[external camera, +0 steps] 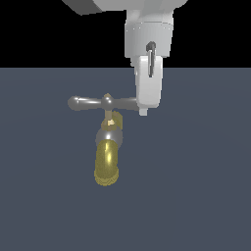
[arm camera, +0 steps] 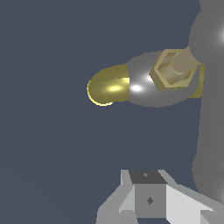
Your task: Turn on the faucet by rotating a designated handle.
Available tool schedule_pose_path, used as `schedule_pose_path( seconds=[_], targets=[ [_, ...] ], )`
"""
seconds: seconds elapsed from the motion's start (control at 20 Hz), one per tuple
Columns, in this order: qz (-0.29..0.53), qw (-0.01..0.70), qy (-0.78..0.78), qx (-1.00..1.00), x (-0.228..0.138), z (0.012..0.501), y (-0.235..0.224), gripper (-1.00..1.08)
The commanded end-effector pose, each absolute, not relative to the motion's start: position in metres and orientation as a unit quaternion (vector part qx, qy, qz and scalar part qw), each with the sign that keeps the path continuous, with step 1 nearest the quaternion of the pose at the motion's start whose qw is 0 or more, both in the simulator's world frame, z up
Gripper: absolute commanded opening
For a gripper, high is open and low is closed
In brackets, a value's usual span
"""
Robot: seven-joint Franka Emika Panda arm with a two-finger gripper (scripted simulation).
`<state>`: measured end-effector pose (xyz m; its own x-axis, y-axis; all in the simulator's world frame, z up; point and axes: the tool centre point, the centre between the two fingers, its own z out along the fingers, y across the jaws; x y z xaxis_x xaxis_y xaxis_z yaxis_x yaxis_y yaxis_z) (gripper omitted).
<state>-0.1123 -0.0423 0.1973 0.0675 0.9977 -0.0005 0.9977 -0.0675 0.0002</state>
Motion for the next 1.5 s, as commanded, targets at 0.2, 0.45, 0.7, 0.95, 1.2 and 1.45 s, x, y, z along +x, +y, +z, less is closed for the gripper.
schedule_pose_path(
  seconds=[0.2, 0.45, 0.7, 0.95, 1.2, 1.45],
  targets=[
    [0.000, 0.000, 0.683, 0.731, -0.094, 0.197, -0.046, -1.00],
    [0.000, 0.000, 0.683, 0.731, -0.080, 0.197, -0.049, -1.00],
    [0.000, 0.000, 0.683, 0.730, -0.066, 0.197, -0.052, -1.00],
    [0.000, 0.000, 0.683, 0.730, -0.051, 0.197, -0.055, -1.00],
    [0.000, 0.000, 0.683, 0.730, -0.037, 0.197, -0.058, -1.00],
    [-0.003, -0.003, 0.680, 0.733, -0.033, 0.195, -0.056, -1.00]
  ],
)
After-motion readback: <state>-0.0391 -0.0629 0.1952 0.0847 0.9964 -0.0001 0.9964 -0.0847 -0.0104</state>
